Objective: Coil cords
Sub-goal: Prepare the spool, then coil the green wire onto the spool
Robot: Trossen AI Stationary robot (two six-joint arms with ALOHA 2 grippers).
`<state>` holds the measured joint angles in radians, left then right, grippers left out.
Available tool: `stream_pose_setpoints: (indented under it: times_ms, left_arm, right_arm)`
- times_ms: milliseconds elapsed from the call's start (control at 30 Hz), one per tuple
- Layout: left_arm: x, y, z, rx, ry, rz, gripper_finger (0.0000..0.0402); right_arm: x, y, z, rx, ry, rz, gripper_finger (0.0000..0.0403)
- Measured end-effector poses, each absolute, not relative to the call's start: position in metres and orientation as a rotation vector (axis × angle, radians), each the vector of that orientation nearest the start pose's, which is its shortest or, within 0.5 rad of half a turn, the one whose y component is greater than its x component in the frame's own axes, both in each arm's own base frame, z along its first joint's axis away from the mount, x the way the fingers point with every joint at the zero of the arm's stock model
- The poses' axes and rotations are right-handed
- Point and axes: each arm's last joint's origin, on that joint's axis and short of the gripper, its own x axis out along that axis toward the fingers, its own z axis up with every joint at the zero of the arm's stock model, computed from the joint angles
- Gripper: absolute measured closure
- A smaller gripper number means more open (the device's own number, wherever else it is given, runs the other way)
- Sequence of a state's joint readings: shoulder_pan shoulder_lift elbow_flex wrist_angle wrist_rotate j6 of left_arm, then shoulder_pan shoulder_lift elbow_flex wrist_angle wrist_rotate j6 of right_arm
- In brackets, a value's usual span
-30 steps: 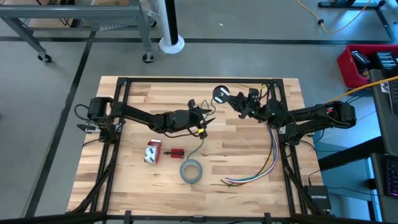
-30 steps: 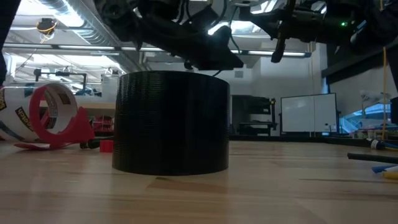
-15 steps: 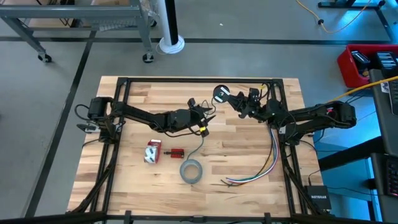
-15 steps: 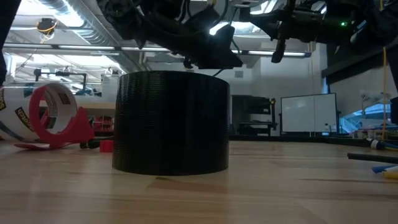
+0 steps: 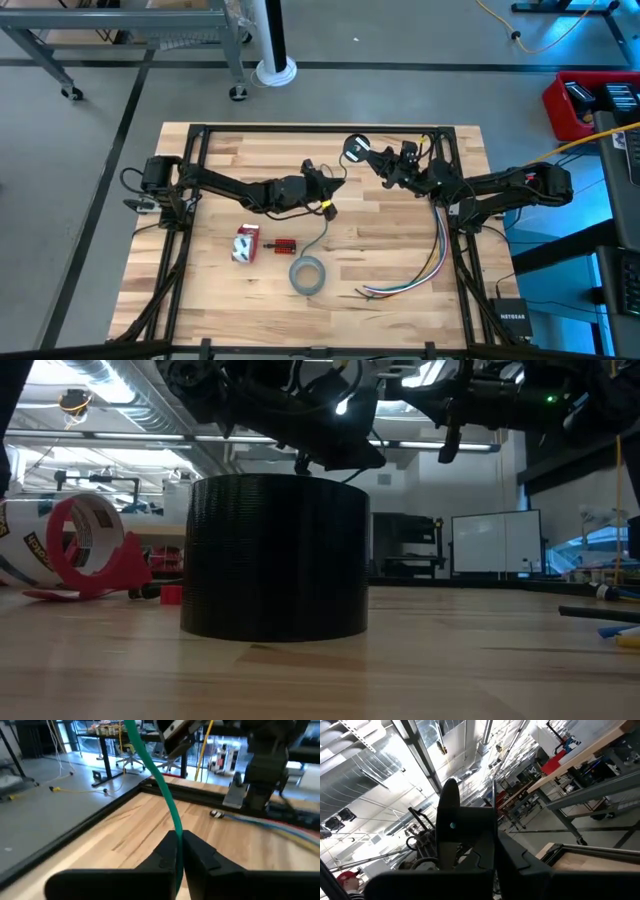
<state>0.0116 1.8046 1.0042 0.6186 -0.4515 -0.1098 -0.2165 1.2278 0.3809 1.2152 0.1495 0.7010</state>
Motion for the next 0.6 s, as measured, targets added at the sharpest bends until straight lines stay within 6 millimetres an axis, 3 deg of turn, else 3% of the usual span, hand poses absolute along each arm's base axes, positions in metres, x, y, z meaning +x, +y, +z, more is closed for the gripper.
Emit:
stream_pose_setpoints:
  times_ms: [367, 600]
  left_arm:
    - [0.389, 0.014, 0.211, -0.359, 0.109, 0.375, 0.0398]
    - [0.401, 0.012, 0.235, -0.469, 0.053, 0.308, 0.0399]
  right_arm:
    - [0.223, -0.055, 0.238, 0.684, -0.458, -0.300, 0.0401]
    - [0.224, -0.056, 0.235, 0.686, -0.427, -0.327, 0.0401]
